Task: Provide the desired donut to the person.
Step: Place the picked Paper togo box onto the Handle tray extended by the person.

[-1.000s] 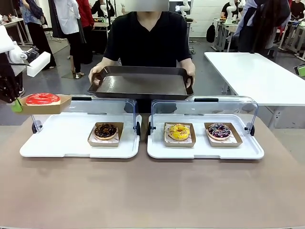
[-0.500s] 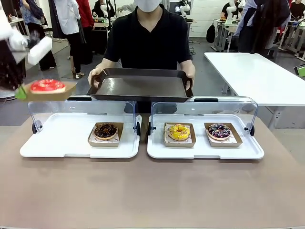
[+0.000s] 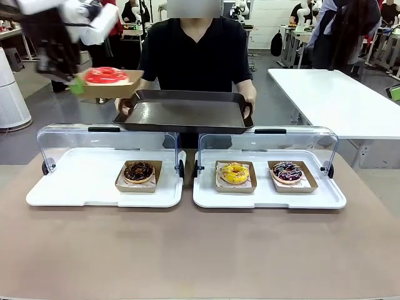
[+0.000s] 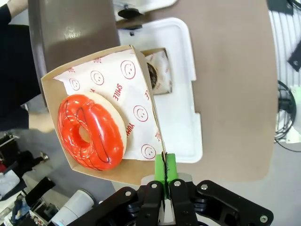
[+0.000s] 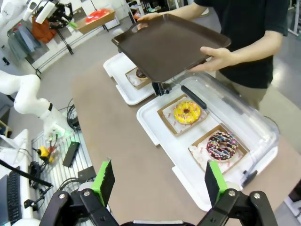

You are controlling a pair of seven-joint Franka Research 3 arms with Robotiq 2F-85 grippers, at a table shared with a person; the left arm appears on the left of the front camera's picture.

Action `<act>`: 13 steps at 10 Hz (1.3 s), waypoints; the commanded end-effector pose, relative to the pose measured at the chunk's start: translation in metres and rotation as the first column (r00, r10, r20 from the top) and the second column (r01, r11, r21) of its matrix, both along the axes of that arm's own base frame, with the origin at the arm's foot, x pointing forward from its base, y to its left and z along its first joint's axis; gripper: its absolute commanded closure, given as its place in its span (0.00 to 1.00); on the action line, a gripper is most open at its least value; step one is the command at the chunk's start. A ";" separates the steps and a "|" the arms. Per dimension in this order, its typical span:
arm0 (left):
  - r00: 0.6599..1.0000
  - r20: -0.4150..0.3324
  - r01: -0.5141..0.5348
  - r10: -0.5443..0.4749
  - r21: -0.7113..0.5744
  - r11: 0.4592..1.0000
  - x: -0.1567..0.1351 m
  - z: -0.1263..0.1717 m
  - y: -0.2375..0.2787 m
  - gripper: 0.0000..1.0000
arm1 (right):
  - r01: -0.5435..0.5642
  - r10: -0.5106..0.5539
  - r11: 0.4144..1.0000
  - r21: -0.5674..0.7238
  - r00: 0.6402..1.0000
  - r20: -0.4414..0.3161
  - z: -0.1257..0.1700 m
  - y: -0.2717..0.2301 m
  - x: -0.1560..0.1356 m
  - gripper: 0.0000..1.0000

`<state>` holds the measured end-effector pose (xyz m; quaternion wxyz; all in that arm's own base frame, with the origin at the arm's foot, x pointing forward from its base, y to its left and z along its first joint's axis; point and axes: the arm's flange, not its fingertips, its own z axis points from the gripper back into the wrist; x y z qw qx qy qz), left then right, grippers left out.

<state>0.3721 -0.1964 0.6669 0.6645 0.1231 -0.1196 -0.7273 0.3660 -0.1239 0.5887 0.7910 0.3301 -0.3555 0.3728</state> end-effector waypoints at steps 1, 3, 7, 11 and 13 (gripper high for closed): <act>1.000 -0.004 -0.028 0.028 0.011 1.000 0.055 -0.005 -0.033 0.99 | 0.000 0.000 1.000 0.015 1.000 0.004 0.000 0.000 0.000 0.00; 0.999 -0.010 -0.052 0.052 -0.015 0.999 0.088 -0.029 -0.044 0.99 | 0.000 0.000 1.000 0.015 1.000 0.004 0.000 0.000 0.000 0.00; 0.992 -0.072 -0.110 0.108 -0.032 0.993 0.153 -0.068 -0.034 0.99 | 0.000 0.000 1.000 0.015 1.000 0.004 0.000 0.000 0.000 0.00; 0.988 -0.146 -0.064 0.056 -0.047 0.997 0.185 -0.089 -0.023 0.99 | 0.000 0.000 1.000 0.015 1.000 0.004 0.000 0.000 0.000 0.00; 0.986 -0.159 -0.053 0.045 -0.043 0.998 0.193 -0.093 -0.020 0.99 | 0.000 0.000 1.000 0.015 1.000 0.004 0.000 0.000 0.000 0.00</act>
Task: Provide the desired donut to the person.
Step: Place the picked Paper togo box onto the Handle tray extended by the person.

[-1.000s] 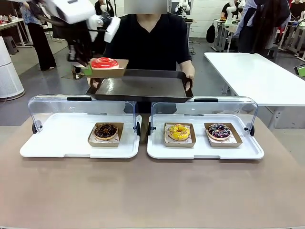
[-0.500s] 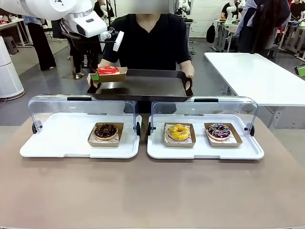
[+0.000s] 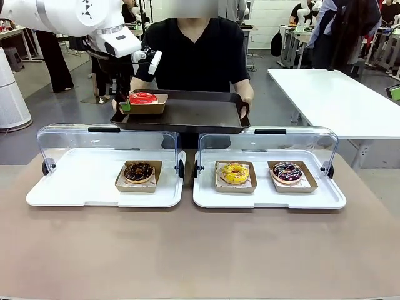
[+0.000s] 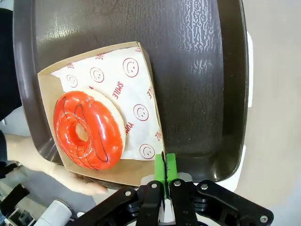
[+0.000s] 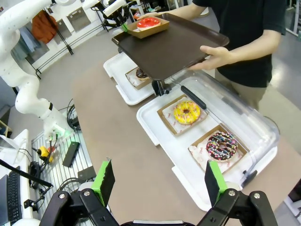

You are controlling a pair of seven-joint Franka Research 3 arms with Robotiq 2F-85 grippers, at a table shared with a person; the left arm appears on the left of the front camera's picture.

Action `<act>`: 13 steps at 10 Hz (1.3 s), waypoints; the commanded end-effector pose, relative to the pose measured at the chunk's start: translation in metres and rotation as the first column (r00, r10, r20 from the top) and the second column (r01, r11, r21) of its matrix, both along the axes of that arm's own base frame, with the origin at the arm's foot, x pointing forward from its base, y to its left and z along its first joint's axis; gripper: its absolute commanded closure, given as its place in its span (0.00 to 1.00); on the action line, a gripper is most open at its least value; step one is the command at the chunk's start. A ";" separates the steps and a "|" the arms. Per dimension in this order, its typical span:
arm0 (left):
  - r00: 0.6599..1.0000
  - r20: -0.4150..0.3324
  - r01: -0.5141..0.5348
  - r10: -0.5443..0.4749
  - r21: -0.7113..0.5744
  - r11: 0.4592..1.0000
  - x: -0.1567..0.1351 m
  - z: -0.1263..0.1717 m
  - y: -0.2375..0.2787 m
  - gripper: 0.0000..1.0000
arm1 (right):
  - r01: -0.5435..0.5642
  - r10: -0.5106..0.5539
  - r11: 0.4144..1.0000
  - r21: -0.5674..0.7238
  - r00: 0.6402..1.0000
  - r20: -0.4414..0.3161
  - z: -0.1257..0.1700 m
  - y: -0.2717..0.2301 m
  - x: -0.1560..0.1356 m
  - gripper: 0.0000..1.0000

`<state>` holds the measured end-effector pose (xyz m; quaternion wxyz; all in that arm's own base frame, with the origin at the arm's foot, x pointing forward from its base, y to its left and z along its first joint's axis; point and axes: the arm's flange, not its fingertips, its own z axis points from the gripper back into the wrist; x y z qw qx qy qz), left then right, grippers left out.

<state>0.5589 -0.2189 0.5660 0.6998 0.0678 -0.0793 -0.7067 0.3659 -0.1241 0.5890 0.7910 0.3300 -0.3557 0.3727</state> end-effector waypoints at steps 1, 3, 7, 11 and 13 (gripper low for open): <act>0.999 -0.025 0.024 -0.025 -0.024 0.999 0.009 0.006 0.004 0.99 | 0.000 0.000 1.000 0.015 1.000 0.004 0.000 0.000 0.000 0.00; 0.999 -0.033 0.018 -0.019 -0.038 0.999 0.008 0.002 0.008 0.61 | 0.000 0.000 1.000 0.015 1.000 0.004 0.000 0.000 0.000 0.00; 1.000 -0.026 0.016 -0.017 -0.035 0.999 0.006 0.007 0.008 0.00 | 0.000 0.000 1.000 0.015 1.000 0.004 0.000 0.000 0.000 0.00; 1.000 -0.027 0.004 -0.005 -0.031 1.000 0.005 0.010 0.011 0.00 | 0.000 0.000 1.000 0.015 1.000 0.004 0.000 0.000 0.000 0.00; 0.999 -0.035 0.007 -0.008 -0.027 1.000 0.008 0.012 0.011 0.00 | 0.000 0.000 1.000 0.015 1.000 0.004 0.000 0.000 0.000 0.00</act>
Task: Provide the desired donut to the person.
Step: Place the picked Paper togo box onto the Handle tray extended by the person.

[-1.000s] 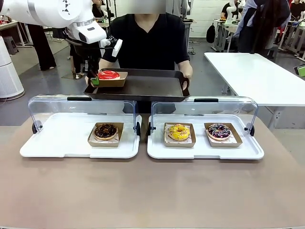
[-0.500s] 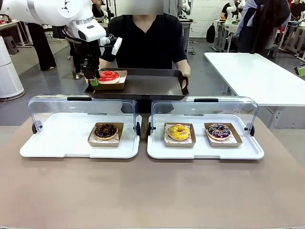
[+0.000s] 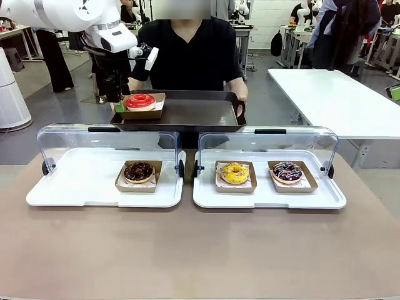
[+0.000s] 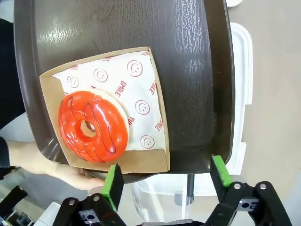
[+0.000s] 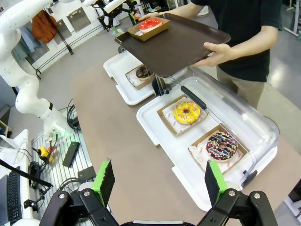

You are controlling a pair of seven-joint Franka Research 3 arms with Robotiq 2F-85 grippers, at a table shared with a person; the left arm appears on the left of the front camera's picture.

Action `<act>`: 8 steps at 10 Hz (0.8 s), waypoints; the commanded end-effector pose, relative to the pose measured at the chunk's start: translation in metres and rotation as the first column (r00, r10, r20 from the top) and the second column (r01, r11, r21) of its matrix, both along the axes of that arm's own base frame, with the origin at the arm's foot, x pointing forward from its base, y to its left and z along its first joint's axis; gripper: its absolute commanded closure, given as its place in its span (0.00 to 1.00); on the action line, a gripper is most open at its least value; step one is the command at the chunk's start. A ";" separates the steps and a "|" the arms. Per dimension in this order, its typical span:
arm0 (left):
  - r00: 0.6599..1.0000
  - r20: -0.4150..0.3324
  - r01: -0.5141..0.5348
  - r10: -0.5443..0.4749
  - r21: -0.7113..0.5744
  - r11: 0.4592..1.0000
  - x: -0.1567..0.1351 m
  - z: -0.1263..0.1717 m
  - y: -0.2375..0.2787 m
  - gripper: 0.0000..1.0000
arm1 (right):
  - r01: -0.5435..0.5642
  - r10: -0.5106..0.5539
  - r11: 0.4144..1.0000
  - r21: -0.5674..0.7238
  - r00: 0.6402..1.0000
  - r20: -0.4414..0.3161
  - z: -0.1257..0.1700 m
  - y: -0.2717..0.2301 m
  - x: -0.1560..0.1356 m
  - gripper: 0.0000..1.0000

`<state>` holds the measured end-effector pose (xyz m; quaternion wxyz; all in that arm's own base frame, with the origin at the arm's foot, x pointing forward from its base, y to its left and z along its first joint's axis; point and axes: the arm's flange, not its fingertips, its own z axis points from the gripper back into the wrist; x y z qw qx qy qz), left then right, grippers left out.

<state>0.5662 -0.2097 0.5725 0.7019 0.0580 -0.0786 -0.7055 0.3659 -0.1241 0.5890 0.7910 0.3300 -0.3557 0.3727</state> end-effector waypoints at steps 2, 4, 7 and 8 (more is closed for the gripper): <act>1.000 -0.023 0.005 -0.005 -0.018 1.000 -0.003 0.006 0.003 0.00 | 0.000 0.000 1.000 0.015 1.000 0.004 0.000 0.000 0.000 0.00; 0.999 -0.049 -0.011 0.009 -0.031 0.999 -0.012 0.012 0.010 0.00 | 0.000 0.000 1.000 0.015 1.000 0.004 0.000 0.000 0.000 0.00; 0.997 -0.054 0.050 -0.056 -0.101 0.994 -0.079 0.037 0.075 0.00 | 0.000 0.000 1.000 0.015 1.000 0.004 0.000 0.000 0.000 0.00; 0.998 -0.035 0.047 -0.052 -0.142 0.989 -0.104 0.040 0.111 0.00 | 0.000 0.000 1.000 0.015 1.000 0.004 0.000 0.000 0.000 0.00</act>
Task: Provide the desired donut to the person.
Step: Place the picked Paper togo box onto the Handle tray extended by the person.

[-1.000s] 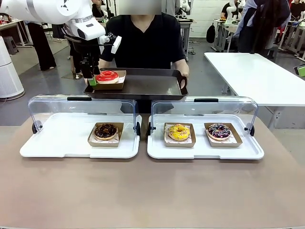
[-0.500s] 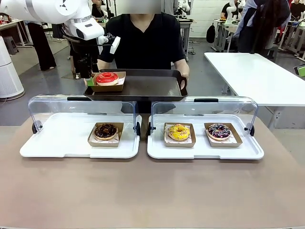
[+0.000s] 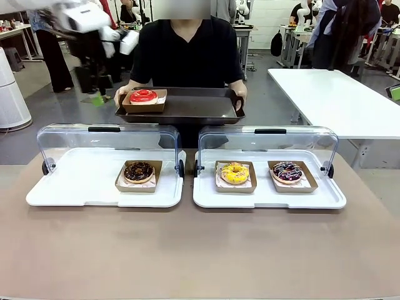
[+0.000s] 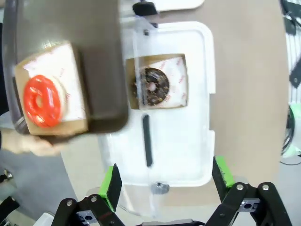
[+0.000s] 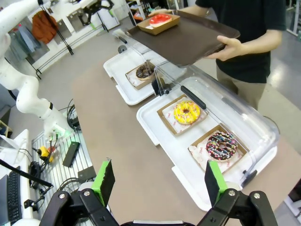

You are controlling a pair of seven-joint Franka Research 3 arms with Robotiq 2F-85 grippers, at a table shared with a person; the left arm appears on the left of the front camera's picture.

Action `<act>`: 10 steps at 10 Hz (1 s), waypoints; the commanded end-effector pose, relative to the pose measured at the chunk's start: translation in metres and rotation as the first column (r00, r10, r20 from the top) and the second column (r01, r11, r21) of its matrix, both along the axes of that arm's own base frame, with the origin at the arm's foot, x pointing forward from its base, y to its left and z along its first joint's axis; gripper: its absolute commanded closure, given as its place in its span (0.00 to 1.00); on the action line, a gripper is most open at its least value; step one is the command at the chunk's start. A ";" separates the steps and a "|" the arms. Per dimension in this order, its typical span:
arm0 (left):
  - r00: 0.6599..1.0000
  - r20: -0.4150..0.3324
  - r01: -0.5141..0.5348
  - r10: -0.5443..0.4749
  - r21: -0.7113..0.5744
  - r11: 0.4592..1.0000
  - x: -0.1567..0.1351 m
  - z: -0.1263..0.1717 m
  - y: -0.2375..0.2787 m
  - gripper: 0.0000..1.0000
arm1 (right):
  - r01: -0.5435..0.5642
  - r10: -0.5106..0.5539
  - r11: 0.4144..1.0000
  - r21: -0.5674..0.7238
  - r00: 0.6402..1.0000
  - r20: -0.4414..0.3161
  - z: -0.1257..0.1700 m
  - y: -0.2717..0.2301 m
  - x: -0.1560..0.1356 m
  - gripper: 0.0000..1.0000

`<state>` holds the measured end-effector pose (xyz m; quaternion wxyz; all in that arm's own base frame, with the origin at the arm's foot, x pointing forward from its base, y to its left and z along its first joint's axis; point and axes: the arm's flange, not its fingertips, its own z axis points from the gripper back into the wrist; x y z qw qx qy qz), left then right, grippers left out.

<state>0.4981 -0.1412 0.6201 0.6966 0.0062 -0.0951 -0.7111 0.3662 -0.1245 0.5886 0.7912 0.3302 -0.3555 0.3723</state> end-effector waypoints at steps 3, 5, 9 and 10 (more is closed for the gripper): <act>1.000 0.004 0.004 -0.003 -0.087 0.996 -0.066 -0.022 0.109 0.00 | -0.001 0.001 1.000 0.014 1.000 0.005 0.000 0.000 0.000 0.00; 0.999 -0.032 -0.029 0.025 -0.110 0.994 -0.063 -0.043 0.140 0.00 | -0.001 0.001 1.000 0.014 1.000 0.005 0.000 0.000 0.000 0.00; 0.998 -0.031 -0.061 0.059 -0.090 0.994 -0.065 -0.069 0.157 0.00 | -0.001 0.001 1.000 0.014 1.000 0.005 0.000 0.000 0.000 0.00; 0.996 -0.062 -0.073 0.067 -0.100 0.992 -0.065 -0.064 0.160 0.00 | -0.001 0.001 1.000 0.014 1.000 0.005 0.000 0.000 0.000 0.00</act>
